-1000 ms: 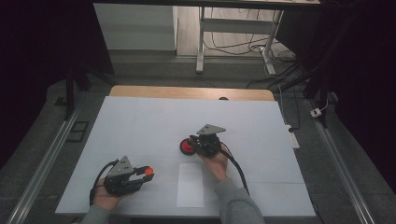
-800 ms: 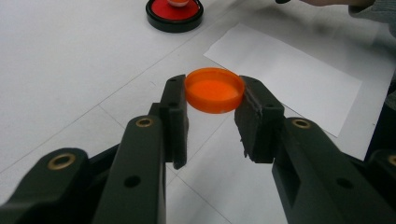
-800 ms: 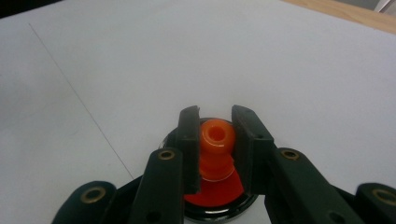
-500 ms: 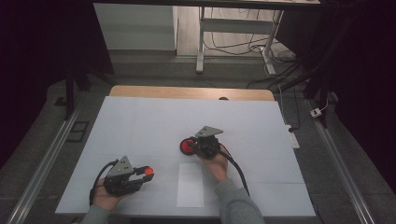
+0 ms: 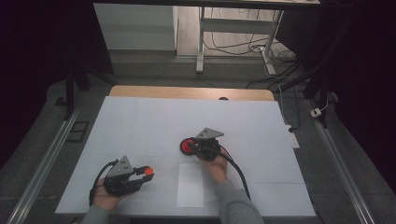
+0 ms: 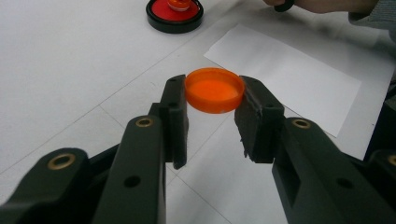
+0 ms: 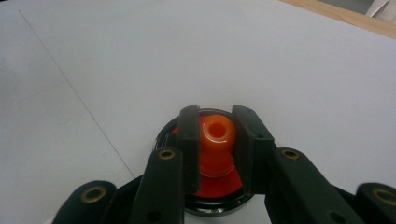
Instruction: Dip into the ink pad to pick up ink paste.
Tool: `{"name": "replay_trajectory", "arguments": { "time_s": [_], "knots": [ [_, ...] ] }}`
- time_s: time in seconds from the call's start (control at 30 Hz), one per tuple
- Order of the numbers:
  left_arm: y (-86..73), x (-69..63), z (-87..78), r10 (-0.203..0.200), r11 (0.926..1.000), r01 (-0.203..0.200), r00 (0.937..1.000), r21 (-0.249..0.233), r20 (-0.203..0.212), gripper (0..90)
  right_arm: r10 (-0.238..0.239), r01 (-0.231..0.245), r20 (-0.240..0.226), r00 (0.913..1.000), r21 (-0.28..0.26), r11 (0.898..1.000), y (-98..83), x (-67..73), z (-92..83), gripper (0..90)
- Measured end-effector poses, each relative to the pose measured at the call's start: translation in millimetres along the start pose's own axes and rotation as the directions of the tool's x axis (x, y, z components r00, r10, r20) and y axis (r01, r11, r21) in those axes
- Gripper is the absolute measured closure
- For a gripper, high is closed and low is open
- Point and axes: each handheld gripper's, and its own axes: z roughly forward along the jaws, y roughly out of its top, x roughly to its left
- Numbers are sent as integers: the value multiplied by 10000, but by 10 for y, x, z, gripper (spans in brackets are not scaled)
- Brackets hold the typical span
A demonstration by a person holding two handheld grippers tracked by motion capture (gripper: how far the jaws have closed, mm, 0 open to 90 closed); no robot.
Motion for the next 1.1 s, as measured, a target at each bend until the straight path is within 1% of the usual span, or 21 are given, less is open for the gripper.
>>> {"name": "replay_trajectory", "arguments": {
  "time_s": [0.17,0.27,0.33,0.67,0.73,0.77,0.8,0.83,0.87,0.93,0.97,1.0,1.1],
  "knots": [
    [-1,0,0,-3,10000,3,10000,1,-7,649,3,-3,72,10000,-4,10000,-11,13,5,733],
    [-1,0,0,-9,10000,9,10000,-4,-12,649,-10,11,93,10000,-125,9999,-22,18,9,734],
    [-2,0,0,-20,10000,20,10000,-8,-31,649,-77,77,111,9999,-41,10000,-17,18,6,734],
    [-3,8,-13,-24,10000,24,10000,-54,-55,649,-147,146,145,9998,47,9999,-2,27,10,733],
    [-5,12,-15,-50,10000,50,10000,-64,-73,649,-3,4,-6,10000,192,9998,24,-2,13,731],
    [-6,14,-16,-54,10000,53,10000,-65,-79,649,182,-180,-93,9998,165,9997,31,-17,15,731],
    [-5,16,-18,-60,9999,59,9999,-92,-97,649,462,-462,-93,9989,-7,9989,33,-33,1,731],
    [-4,18,-23,-43,9999,42,9999,-135,-120,649,765,-772,-207,9969,-344,9964,38,-55,-30,731],
    [-3,18,-28,-42,9997,39,9999,-222,-165,649,972,-991,-312,9948,-683,9927,54,-69,-55,732],
    [3,14,-41,-1,9994,-6,9998,-345,-201,649,932,-965,-389,9949,-933,9910,103,-84,-110,731],
    [5,11,-45,16,9992,-24,9998,-388,-207,649,1001,-1045,-469,9939,-1032,9892,123,-93,-136,732],
    [6,7,-48,26,9991,-36,9997,-420,-231,649,1053,-1103,-507,9931,-1092,9879,139,-101,-158,732],
    [11,-3,-53,55,9990,-65,9997,-437,-234,649,949,-993,-441,9945,-1105,9889,172,-106,-201,732]
  ]
}}
